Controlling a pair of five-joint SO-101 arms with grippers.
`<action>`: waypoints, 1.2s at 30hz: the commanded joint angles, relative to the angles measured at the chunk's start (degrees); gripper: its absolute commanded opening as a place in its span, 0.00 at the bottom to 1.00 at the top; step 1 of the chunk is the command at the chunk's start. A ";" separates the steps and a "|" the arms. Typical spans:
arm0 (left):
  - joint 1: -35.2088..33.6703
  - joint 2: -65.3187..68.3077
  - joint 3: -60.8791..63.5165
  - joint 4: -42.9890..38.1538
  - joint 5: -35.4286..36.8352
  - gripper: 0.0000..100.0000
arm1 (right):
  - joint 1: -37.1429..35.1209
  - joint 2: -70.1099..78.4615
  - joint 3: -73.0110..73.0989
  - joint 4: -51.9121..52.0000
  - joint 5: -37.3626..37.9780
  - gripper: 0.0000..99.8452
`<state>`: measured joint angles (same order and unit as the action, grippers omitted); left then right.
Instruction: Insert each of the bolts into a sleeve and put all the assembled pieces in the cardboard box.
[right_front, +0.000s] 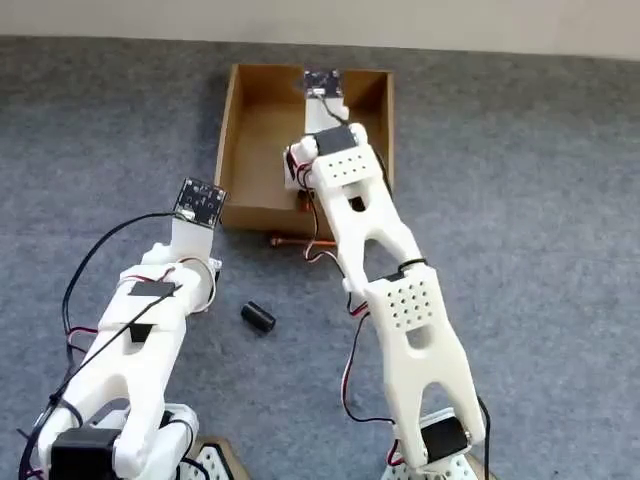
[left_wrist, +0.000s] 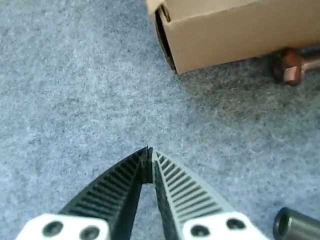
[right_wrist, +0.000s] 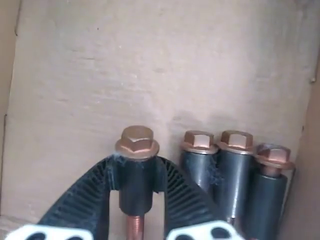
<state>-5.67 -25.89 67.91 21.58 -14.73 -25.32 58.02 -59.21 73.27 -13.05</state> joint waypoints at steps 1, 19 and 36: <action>0.66 0.04 -0.22 -0.79 -0.53 0.02 | 0.75 -0.04 -0.66 0.40 -0.26 0.01; 0.66 0.04 -0.22 -0.88 -0.53 0.02 | 2.24 0.48 -0.92 3.74 -0.18 0.01; 0.66 0.04 -0.22 -0.88 -0.62 0.02 | 2.68 -0.04 -20.35 14.81 -0.18 0.14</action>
<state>-5.67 -25.89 67.91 21.49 -14.73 -23.82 58.99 -70.46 84.44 -13.14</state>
